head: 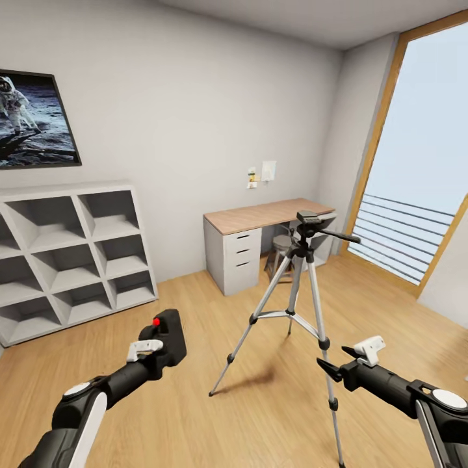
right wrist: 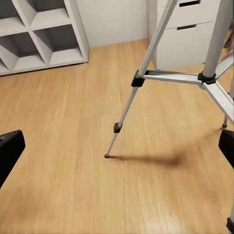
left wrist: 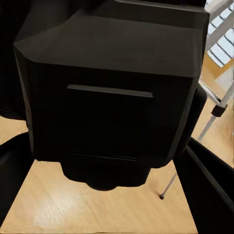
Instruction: Attach the digital camera to the camera tripod in the bedroom.
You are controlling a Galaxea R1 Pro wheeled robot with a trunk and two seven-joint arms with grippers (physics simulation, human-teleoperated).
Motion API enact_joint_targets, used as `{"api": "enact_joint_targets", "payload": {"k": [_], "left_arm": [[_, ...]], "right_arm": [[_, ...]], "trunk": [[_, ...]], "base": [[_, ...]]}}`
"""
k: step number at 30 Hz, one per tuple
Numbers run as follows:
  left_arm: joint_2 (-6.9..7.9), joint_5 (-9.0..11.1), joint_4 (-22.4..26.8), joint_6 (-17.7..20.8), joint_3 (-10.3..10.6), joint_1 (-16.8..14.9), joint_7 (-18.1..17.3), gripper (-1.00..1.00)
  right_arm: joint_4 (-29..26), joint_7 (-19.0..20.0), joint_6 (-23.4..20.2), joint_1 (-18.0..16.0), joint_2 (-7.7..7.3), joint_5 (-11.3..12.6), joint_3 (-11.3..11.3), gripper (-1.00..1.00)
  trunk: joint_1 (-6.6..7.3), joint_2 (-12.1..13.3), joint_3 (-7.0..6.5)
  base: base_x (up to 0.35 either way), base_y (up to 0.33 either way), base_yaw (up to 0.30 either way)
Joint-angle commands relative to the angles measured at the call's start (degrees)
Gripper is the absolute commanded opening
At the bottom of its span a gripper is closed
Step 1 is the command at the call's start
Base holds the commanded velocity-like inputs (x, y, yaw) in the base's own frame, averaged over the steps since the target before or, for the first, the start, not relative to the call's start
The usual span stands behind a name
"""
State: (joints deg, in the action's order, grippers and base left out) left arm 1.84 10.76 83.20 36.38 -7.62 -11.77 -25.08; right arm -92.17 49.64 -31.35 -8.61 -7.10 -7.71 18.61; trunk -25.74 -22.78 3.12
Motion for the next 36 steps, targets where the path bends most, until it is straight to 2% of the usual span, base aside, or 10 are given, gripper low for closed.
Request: {"api": "enact_joint_targets", "payload": {"k": [1, 4, 9, 17, 36], "left_arm": [[0.08, 1.2, -0.1, 0.9, -0.7, 0.4, -0.2, -1.00], [0.38, 2.6, -0.9, 1.7, -2.2, 2.0, -0.2, -1.00], [0.54, 3.1, -1.5, 2.0, -3.0, 3.5, -0.3, -1.00], [0.68, 3.0, -1.9, 2.2, -3.3, 4.7, -0.4, -1.00], [0.85, 2.8, -2.2, 2.2, -3.5, 5.3, 0.5, -1.00]], "right_arm": [[-0.1, 0.4, -0.3, -0.1, 0.01, -0.4, 0.2, 1.00], [0.0, 0.5, -0.4, -0.1, -0.01, -0.2, 0.6, 1.00], [0.0, 0.5, -0.5, -0.2, -0.02, -0.2, 0.7, 1.00], [-0.1, 0.5, -0.5, -0.2, -0.02, -0.1, 0.8, 1.00], [-0.1, 3.4, -0.4, -0.1, 0.05, 0.0, 0.6, 1.00]], "trunk": [[-0.04, -0.1, 0.13], [-0.04, -0.1, 0.13], [-0.04, -0.1, 0.13], [-0.04, -0.1, 0.13], [-0.04, -0.1, 0.13]], "base": [[0.000, 0.000, -0.004], [0.000, 0.000, -0.002], [0.000, -0.001, -0.001], [0.115, -0.146, 0.000], [0.278, -0.094, 0.000]]}}
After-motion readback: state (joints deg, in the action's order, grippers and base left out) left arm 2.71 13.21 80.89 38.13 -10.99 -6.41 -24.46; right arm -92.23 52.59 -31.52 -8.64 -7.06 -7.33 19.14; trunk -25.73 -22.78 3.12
